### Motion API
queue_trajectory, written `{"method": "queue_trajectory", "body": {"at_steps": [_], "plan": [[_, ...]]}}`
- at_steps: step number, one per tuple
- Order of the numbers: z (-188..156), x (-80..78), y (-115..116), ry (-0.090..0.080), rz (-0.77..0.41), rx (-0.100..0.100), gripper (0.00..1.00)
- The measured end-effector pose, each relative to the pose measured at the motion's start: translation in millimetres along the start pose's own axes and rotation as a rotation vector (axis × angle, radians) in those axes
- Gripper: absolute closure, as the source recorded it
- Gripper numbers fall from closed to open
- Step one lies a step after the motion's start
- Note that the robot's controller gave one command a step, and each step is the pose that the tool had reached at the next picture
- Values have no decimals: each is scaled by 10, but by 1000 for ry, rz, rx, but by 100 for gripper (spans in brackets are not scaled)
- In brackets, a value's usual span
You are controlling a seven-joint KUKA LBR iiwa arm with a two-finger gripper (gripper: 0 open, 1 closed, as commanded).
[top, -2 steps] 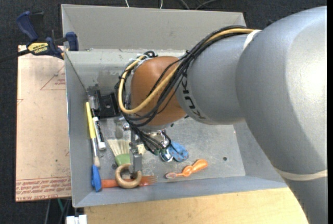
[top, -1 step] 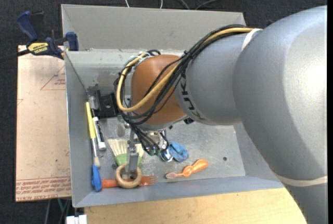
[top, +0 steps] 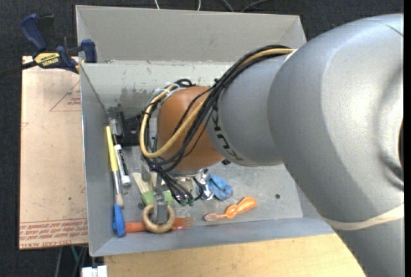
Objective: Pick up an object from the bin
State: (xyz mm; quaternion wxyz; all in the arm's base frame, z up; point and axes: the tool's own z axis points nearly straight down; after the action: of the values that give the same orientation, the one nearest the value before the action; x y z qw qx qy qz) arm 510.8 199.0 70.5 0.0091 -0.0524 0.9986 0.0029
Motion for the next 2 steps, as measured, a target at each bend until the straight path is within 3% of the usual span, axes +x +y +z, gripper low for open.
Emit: {"method": "queue_trajectory", "body": {"at_steps": [1, 2], "plan": [[-36, 77, -11, -13, -301, -4, 100], [-36, 77, -11, -13, -301, -4, 100]]}}
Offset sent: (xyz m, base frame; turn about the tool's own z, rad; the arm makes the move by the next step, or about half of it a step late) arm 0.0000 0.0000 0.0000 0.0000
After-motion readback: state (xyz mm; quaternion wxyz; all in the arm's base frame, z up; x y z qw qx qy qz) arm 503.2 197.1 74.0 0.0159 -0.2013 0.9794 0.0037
